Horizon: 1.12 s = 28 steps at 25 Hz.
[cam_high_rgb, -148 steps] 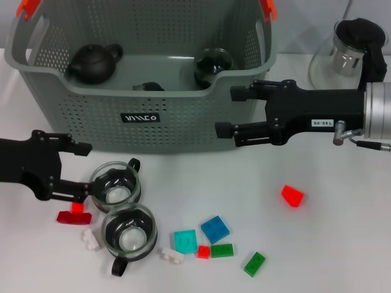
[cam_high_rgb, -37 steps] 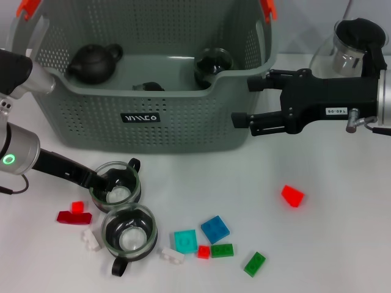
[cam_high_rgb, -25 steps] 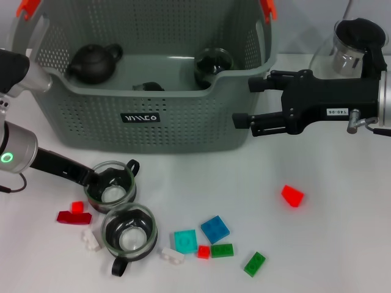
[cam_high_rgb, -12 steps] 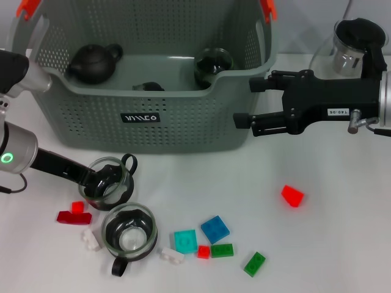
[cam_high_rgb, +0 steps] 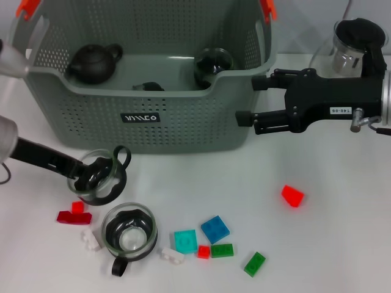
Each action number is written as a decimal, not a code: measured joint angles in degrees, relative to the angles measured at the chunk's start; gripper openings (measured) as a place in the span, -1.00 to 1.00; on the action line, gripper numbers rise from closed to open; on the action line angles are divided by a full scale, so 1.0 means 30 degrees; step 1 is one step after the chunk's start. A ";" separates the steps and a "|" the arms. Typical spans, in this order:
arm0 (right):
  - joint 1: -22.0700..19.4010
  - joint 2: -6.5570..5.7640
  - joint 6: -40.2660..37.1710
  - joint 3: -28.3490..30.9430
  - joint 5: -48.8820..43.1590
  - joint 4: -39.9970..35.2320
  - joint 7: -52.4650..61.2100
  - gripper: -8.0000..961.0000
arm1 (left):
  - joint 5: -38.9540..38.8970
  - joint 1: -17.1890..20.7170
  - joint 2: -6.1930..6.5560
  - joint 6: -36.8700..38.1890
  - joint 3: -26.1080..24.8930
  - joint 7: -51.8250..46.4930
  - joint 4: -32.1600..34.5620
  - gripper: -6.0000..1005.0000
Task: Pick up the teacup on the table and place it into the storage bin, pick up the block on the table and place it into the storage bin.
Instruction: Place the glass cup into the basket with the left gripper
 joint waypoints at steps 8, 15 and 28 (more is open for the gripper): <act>-0.0040 -0.0041 -0.0091 0.0290 0.0000 0.0182 -0.0149 0.93 | -0.2417 -0.0518 0.0709 0.4959 -0.0962 0.0171 0.1741 -0.86; -0.0059 -0.0271 -0.0215 0.0305 0.0000 0.0655 -0.0163 0.93 | -0.6417 -0.2169 0.1392 0.7587 -0.2312 0.0114 0.0635 -0.85; -0.0179 -0.0653 -0.1189 0.0801 0.0000 0.1421 -0.0016 0.93 | -0.8249 -0.5388 0.2184 0.1184 -0.1736 -0.0214 -0.0902 -0.83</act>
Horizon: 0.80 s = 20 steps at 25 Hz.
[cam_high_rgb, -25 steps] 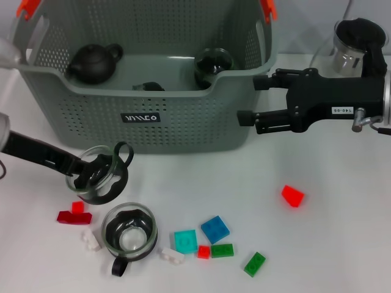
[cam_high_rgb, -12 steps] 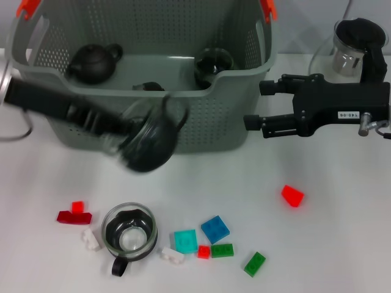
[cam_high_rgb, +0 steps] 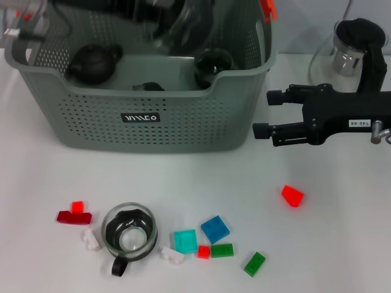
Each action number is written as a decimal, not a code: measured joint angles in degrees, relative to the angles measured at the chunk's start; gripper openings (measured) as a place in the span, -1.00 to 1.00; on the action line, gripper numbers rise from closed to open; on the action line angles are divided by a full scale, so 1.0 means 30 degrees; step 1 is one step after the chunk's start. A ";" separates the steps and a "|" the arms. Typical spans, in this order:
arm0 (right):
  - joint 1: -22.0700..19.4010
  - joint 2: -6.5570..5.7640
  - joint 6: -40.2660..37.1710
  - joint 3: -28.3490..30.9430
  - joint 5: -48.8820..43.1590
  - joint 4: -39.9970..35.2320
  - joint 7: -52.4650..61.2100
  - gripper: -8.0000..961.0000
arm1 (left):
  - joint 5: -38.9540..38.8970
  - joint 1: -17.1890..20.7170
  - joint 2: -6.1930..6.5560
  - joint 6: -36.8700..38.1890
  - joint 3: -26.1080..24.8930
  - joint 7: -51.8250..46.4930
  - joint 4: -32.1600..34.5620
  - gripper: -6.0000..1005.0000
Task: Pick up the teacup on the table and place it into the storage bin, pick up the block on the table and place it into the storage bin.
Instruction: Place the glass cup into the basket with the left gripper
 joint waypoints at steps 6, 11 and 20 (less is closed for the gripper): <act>0.0122 -0.0015 -0.0118 0.0174 0.0000 0.0034 0.0186 0.93 | 0.1624 -0.0584 0.0072 -0.6227 0.2596 -0.0088 -0.1486 -0.82; 0.0152 -0.0015 -0.0143 0.0177 0.0000 0.0044 0.0368 0.93 | 0.3716 -0.0796 -0.0214 -0.8899 0.4293 -0.0544 -0.2063 -0.81; 0.0181 0.0107 -0.0022 0.0175 -0.0075 0.0045 0.0546 0.93 | 0.6604 -0.0848 -0.0745 -0.9944 0.5056 -0.0929 -0.2162 -0.80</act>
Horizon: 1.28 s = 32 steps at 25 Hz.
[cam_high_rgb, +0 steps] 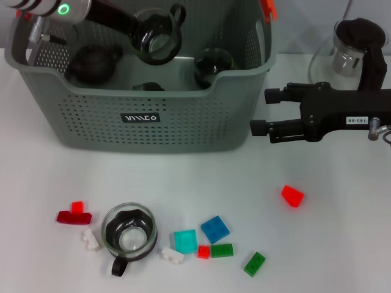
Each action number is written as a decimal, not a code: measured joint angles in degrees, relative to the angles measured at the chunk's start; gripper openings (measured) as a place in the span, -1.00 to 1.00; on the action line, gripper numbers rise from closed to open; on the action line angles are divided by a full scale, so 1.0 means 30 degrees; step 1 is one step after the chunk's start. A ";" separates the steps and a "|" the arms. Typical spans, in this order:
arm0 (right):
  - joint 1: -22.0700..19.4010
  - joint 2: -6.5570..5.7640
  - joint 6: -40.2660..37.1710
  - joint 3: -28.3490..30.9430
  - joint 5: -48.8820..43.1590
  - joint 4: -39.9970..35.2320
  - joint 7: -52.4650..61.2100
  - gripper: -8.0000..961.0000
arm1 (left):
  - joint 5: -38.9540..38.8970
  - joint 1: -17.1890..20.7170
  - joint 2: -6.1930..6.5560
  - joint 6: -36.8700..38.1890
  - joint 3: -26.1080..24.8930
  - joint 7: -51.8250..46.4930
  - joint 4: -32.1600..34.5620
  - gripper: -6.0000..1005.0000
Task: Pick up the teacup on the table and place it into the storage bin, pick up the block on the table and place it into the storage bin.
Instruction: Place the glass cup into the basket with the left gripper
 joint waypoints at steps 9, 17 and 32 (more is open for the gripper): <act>0.0096 0.0083 0.0049 0.0000 -0.0160 0.0036 -0.0004 0.93 | 0.1323 -0.0044 -0.0602 -0.1150 0.0970 -0.0005 -0.0353 -0.79; 0.0127 0.0084 0.0058 0.0000 -0.0161 0.0036 -0.0014 0.93 | 0.1573 -0.0267 -0.0653 -0.1900 0.1065 0.0089 -0.1173 -0.77; 0.0129 0.0082 0.0203 0.0000 -0.0159 0.0058 -0.0016 0.93 | 0.1734 -0.0257 -0.0738 -0.2060 0.1747 0.0109 -0.1208 -0.75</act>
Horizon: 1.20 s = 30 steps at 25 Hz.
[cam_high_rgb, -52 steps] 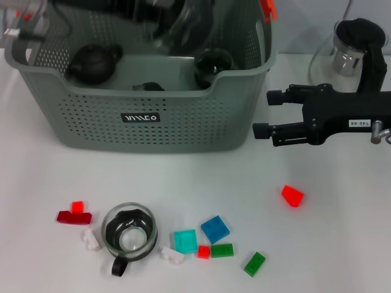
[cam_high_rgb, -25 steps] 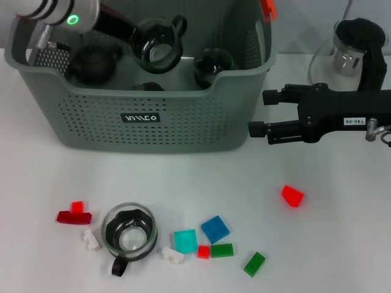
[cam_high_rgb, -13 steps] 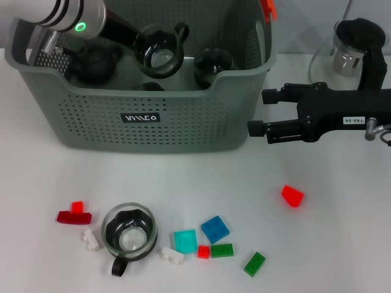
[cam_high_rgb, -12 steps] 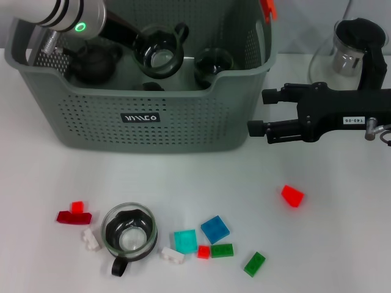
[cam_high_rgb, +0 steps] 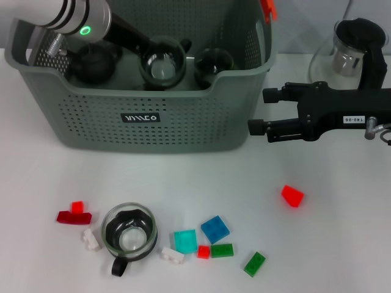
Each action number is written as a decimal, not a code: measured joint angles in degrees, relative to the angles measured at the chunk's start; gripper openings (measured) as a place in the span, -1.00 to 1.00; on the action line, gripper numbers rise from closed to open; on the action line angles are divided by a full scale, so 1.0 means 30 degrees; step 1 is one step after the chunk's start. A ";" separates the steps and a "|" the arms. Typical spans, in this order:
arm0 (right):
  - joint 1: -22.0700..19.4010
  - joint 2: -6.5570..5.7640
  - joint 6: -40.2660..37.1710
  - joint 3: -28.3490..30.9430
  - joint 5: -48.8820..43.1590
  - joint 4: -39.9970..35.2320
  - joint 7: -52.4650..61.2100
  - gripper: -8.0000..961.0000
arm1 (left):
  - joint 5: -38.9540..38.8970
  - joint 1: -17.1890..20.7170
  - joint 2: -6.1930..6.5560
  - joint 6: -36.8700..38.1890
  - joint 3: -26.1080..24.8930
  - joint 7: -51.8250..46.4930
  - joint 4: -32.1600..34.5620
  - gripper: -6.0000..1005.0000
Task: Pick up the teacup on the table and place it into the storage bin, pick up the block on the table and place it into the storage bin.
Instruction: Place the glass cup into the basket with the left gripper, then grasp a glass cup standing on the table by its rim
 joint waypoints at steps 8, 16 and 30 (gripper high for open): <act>-0.0001 0.0000 0.0003 -0.0001 0.0000 0.0001 0.0000 0.93 | 0.0244 -0.0001 -0.0054 -0.0005 0.0014 -0.0106 -0.0024 -0.71; -0.0078 -0.0029 -0.0007 0.0000 0.0001 0.0000 0.0000 0.93 | 0.0098 0.0106 -0.0018 0.0439 -0.0358 -0.0149 0.0959 -0.24; 0.0000 -0.0145 0.0019 0.0021 0.0002 0.0000 -0.0056 0.93 | -0.5346 0.1929 0.0071 0.7623 -0.3673 0.1067 0.7788 0.70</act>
